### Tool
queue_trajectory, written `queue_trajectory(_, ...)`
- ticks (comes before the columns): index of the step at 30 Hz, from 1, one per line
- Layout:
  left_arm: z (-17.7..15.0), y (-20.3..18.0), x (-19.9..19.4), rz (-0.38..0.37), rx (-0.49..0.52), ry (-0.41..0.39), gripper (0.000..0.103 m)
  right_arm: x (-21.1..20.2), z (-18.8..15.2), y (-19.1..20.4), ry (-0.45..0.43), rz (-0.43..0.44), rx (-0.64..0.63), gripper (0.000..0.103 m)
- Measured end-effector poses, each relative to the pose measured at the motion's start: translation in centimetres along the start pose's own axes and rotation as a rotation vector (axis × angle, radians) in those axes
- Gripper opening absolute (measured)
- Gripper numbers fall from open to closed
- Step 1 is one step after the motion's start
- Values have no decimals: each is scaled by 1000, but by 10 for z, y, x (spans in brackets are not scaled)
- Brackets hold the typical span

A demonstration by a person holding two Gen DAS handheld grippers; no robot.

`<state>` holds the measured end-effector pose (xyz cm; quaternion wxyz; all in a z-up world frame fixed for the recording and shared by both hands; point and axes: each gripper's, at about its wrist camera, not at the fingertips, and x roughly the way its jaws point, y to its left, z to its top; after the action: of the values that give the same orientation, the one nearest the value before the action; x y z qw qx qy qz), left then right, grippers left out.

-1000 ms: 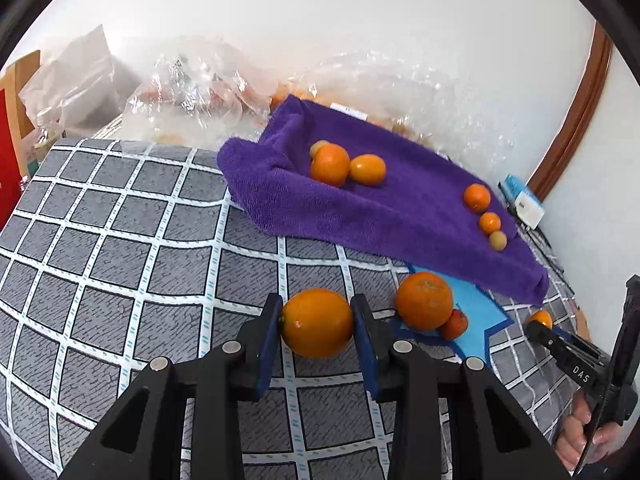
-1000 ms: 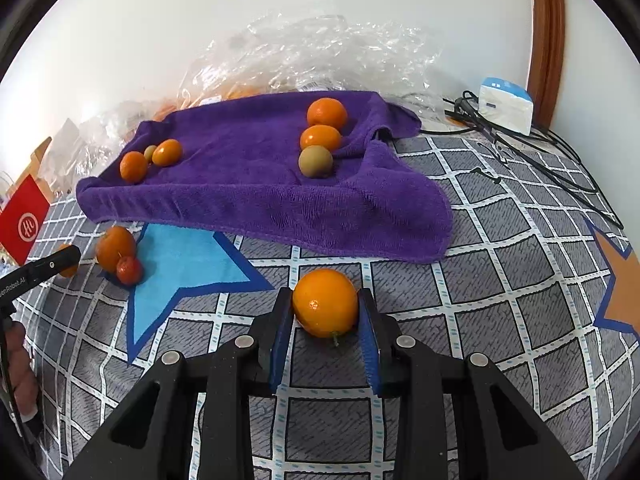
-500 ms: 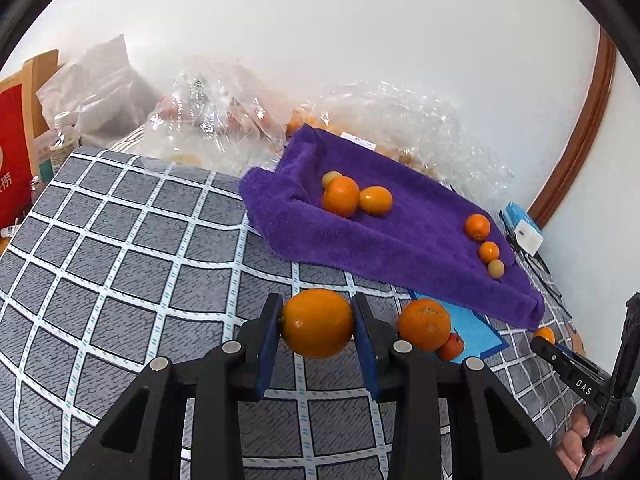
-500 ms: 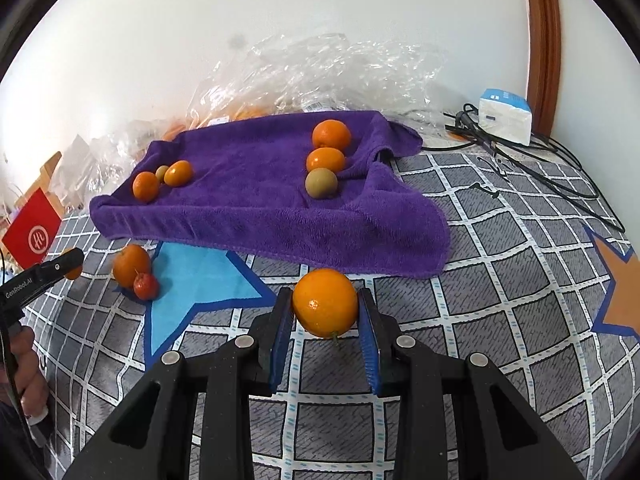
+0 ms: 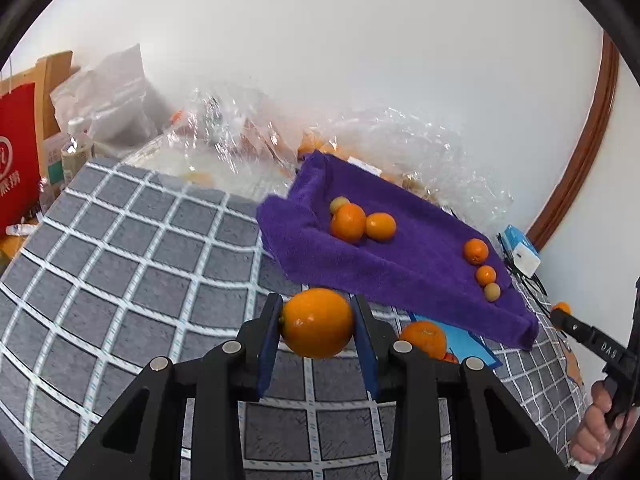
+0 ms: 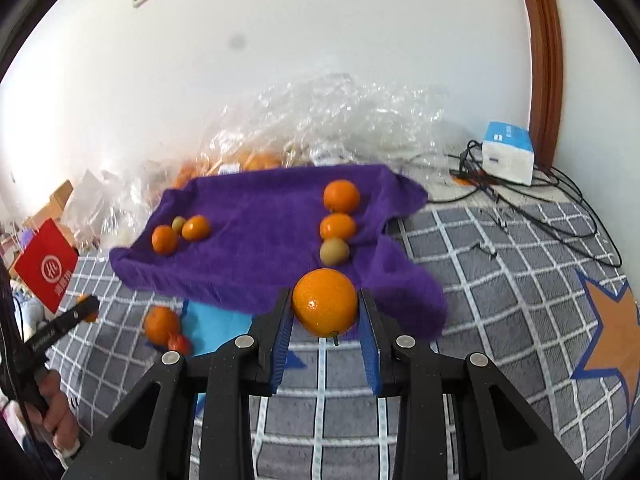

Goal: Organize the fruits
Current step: 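Carry both oranges in the grippers over the purple towel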

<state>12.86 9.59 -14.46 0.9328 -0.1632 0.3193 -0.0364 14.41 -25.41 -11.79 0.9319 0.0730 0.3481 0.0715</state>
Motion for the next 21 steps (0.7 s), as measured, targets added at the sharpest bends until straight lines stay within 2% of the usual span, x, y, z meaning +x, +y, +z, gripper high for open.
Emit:
queue_trajectory(10, 45, -18, -24, 35, 64, -63, 33, 22, 38, -1, 12, -16, -17, 32)
queue_trajectory(16, 60, -27, -12, 58, 87, -41, 33, 61, 38, -1, 76, 1, -7, 32)
queue_trajectory(21, 64, -37, 7, 30, 76, 5, 33, 84, 25, -5, 138, -7, -10, 32)
